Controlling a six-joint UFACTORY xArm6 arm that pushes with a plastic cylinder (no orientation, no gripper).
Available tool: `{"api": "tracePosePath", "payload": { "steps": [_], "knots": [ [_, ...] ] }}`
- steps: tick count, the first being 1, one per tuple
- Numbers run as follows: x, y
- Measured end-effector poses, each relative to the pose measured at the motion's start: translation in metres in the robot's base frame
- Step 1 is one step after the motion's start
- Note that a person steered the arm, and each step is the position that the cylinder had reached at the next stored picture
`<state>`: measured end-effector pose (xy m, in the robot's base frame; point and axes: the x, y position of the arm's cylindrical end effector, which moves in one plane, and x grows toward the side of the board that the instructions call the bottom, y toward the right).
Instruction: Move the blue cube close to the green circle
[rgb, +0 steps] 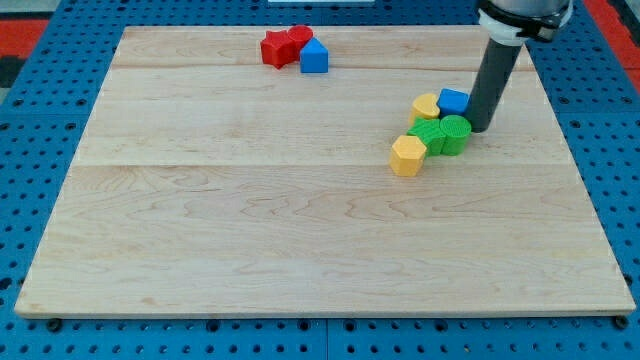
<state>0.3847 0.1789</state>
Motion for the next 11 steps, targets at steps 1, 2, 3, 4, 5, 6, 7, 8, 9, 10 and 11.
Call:
{"api": "tracePosePath", "payload": {
  "steps": [1,2,3,4,5,6,7,8,9,10,11],
  "knots": [
    [-0.013,0.001],
    [-0.032,0.017],
    [-0.038,0.021],
    [-0.045,-0.002],
    [-0.045,-0.009],
    [-0.049,-0.019],
    [-0.082,-0.024],
    [-0.087,-0.041],
    [-0.085,-0.062],
    [-0.073,-0.062],
    [-0.069,-0.055]
  ]
}}
